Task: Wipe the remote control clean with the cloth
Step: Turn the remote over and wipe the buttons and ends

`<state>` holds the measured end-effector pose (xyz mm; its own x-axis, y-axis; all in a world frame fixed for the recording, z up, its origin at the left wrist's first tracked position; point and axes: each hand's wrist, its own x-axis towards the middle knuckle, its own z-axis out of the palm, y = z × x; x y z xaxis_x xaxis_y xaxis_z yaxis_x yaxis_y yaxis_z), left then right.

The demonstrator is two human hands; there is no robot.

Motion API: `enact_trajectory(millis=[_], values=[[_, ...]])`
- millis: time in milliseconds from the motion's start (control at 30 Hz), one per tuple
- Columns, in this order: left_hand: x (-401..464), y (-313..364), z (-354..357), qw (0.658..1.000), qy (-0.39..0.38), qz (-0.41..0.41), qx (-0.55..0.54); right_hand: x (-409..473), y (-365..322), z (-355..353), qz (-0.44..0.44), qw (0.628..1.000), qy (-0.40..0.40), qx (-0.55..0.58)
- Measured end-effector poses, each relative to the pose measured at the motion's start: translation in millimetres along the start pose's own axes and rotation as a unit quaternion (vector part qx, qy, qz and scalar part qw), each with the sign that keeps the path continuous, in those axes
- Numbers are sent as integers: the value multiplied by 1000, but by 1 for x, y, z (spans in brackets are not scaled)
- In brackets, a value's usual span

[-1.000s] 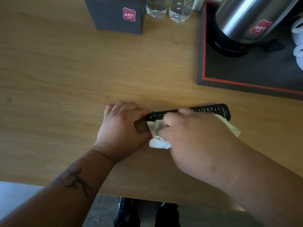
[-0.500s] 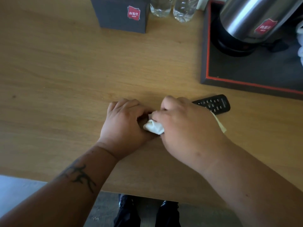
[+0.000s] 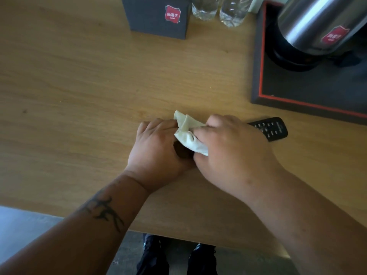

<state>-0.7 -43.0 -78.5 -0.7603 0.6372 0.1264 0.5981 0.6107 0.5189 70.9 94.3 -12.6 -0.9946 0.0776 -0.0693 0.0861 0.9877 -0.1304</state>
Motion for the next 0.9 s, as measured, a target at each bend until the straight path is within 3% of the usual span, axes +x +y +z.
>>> enact_trajectory(millis=[200, 367, 433, 567, 733, 900], values=[[0, -7, 5, 1000, 10, 10, -12, -6, 13, -19, -93, 989, -116, -22], [1, -6, 2, 1000, -12, 2, -16, -17, 33, -36, -56, 982, -180, -6], [2, -6, 1, 1000, -24, 3, -13, -23, 43, -41, -8, 987, -161, 4], [2, -6, 0, 1000, -27, 3, -9, -17, 40, -38, 72, 996, 36, 25], [-1, -4, 1, 1000, -3, 18, -3, -20, 0, 0, -9, 999, -44, 17], [0, -4, 1, 1000, -19, 18, 11, -28, 27, -3, -40, 999, -21, -3]])
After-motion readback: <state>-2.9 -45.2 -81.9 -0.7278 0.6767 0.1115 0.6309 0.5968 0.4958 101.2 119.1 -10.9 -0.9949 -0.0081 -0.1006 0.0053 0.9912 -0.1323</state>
